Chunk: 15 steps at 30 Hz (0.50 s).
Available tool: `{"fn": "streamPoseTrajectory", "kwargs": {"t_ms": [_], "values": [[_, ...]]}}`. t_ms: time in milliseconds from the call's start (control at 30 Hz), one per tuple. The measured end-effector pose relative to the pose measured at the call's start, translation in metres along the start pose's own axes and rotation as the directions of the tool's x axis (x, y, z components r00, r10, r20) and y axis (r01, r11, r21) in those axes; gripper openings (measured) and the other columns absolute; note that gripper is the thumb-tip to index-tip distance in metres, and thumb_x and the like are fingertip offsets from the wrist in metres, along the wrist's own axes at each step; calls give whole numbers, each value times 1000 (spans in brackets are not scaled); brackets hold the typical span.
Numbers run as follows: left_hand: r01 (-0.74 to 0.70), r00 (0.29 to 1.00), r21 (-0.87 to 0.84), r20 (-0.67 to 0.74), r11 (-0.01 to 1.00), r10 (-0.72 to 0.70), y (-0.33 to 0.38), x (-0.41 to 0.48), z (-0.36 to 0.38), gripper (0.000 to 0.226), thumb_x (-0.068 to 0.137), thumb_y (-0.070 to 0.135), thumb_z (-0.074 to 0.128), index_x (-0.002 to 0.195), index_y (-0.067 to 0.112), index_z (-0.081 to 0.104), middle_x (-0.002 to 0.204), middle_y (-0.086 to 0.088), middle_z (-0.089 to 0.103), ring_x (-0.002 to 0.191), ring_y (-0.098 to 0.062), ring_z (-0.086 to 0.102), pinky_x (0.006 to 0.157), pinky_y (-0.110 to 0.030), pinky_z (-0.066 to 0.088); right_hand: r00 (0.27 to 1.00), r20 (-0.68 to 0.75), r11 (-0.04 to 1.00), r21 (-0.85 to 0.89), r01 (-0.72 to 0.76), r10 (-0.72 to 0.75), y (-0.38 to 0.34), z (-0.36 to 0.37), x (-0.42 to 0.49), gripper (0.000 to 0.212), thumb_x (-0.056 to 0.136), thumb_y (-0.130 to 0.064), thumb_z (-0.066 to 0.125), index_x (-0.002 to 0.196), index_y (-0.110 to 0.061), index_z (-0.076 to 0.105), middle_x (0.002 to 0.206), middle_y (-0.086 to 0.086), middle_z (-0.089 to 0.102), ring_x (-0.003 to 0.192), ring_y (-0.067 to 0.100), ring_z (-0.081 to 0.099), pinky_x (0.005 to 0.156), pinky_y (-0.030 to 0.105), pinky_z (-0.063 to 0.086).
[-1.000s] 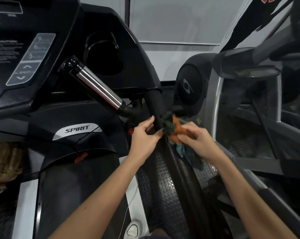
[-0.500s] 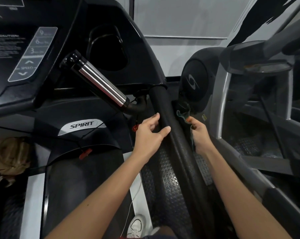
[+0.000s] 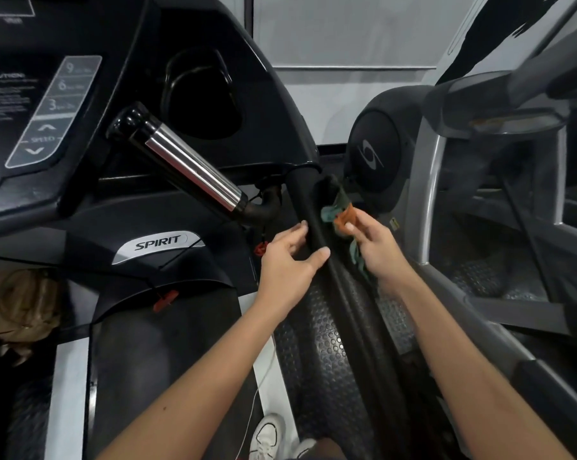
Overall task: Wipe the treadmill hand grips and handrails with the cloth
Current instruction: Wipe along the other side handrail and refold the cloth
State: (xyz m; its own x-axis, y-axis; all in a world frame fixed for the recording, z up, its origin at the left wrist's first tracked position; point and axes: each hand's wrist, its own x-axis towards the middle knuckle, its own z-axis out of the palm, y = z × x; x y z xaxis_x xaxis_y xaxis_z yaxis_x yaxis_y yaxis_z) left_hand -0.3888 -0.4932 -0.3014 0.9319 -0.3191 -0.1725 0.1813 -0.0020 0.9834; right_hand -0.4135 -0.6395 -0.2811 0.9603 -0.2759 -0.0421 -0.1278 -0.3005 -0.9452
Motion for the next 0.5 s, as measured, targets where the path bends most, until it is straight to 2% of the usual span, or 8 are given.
{"fn": "streamPoseTrajectory", "kwargs": {"t_ms": [33, 100, 167, 200, 267, 333, 433, 500], "values": [[12, 1000, -4, 1, 1000, -12, 0, 0, 0, 61, 79, 10, 72, 134, 13, 48, 140, 4, 45, 122, -8, 47, 103, -39, 44, 996, 19, 986, 141, -88, 86, 3, 0, 2, 31, 94, -1, 45, 114, -20, 59, 106, -3, 67, 99, 8, 62, 89, 19, 49], [29, 1000, -11, 3, 1000, -29, 1, -1, -1, 62, 79, 10, 73, 135, 14, 47, 141, 5, 44, 122, -8, 46, 102, -41, 45, 968, 57, 885, 396, -246, 244, 7, 3, 0, 27, 93, -3, 47, 103, -23, 63, 85, -5, 73, 77, 9, 69, 72, 23, 56], [35, 999, -16, 0, 999, -35, 2, -3, -1, 62, 79, 10, 73, 135, 14, 47, 140, 5, 44, 123, -10, 47, 102, -42, 45, 936, 36, 806, 498, -320, 350, 10, 5, -6, 20, 92, -5, 47, 94, -18, 62, 68, -2, 72, 60, 9, 67, 59, 22, 56], [36, 999, -15, -2, 999, -36, 2, -3, -1, 62, 79, 10, 73, 135, 13, 47, 140, 4, 44, 123, -10, 47, 102, -42, 45, 927, 27, 800, 497, -336, 373, 12, 5, -10, 18, 91, -4, 48, 92, -15, 61, 66, -1, 71, 57, 9, 67, 57, 22, 56], [36, 999, -1, 0, 999, -36, 4, -3, -1, 62, 79, 10, 73, 135, 13, 46, 140, 3, 44, 123, -11, 47, 103, -42, 44, 943, 12, 858, 409, -309, 333, 16, 2, -17, 15, 88, -3, 54, 95, -13, 64, 78, 5, 72, 67, 13, 68, 66, 26, 57], [34, 999, 5, 4, 999, -34, 5, -3, -1, 62, 79, 10, 73, 135, 13, 46, 141, 4, 44, 124, -11, 46, 103, -42, 44, 975, -3, 949, 233, -214, 220, 20, -6, -27, 21, 86, -2, 58, 103, -13, 66, 95, 5, 71, 85, 15, 67, 80, 31, 55], [29, 999, 10, 17, 1000, -29, 5, -2, -2, 62, 79, 10, 73, 135, 12, 47, 140, 3, 45, 124, -10, 47, 104, -39, 43, 998, -49, 999, -6, -46, 46, 14, -13, -34, 24, 89, 3, 55, 100, -15, 66, 98, -5, 69, 93, 6, 64, 87, 21, 50], [7, 1000, 36, 18, 999, -7, 5, 0, -3, 60, 78, 9, 74, 133, 12, 50, 138, 1, 49, 121, -9, 51, 104, -36, 44, 999, -23, 993, -106, 44, -46, 3, -9, -27, 26, 89, 2, 54, 106, -15, 62, 104, 3, 61, 97, 10, 59, 91, 21, 45]]}}
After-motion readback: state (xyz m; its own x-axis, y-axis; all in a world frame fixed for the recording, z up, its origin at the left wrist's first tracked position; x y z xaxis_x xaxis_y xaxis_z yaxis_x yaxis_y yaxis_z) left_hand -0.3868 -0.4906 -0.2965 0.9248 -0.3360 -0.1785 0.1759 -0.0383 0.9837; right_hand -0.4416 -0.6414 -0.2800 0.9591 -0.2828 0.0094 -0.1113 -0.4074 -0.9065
